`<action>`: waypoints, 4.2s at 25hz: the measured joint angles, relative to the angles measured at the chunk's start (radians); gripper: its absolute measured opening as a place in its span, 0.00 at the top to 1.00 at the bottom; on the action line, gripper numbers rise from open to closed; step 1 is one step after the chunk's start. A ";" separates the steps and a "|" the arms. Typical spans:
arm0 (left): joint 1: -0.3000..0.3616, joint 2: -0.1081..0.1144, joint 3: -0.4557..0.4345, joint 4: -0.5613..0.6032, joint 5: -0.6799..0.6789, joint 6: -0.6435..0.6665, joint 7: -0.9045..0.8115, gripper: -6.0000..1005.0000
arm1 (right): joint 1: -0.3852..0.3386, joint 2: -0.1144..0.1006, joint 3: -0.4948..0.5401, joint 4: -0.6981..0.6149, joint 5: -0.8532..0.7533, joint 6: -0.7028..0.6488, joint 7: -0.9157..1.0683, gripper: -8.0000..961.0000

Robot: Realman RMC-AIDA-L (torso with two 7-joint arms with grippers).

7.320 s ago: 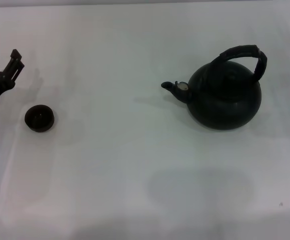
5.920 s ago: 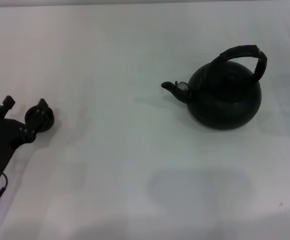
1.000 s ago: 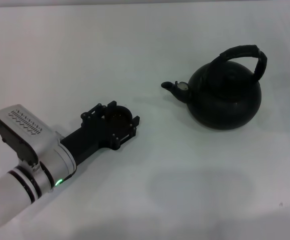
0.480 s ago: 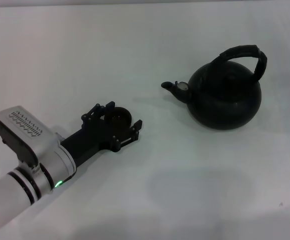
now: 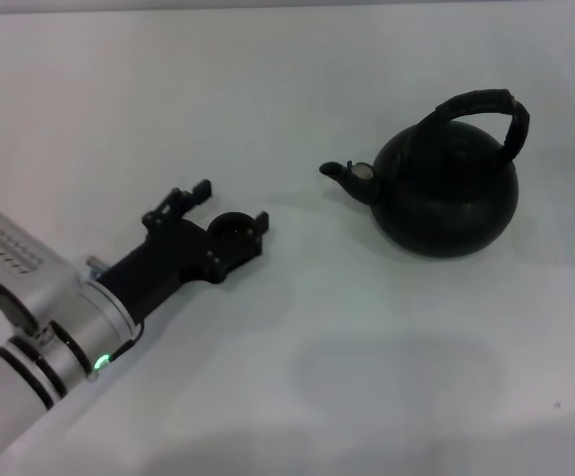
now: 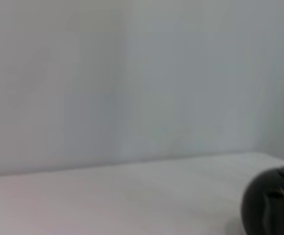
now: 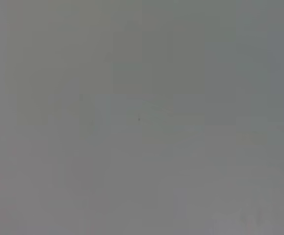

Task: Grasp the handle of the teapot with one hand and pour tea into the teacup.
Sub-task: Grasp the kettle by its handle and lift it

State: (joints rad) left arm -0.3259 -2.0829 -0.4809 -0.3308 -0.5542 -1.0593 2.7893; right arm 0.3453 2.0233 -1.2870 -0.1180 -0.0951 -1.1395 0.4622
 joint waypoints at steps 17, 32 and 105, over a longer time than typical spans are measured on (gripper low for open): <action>0.070 0.004 -0.027 0.147 -0.616 -0.120 -0.248 0.11 | -0.132 -0.058 -0.166 -0.106 -0.174 -0.074 0.387 0.14; 0.036 0.008 -0.027 0.233 -0.731 -0.029 -0.343 0.11 | -0.463 -0.070 0.098 -1.330 -1.643 0.112 1.595 0.15; 0.022 0.007 -0.028 0.248 -0.787 -0.009 -0.343 0.11 | -0.267 -0.007 -0.128 -1.232 -1.866 0.211 1.847 0.54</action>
State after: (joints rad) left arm -0.3037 -2.0755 -0.5093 -0.0828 -1.3409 -1.0688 2.4466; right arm 0.0781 2.0160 -1.4153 -1.3501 -1.9615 -0.9290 2.3094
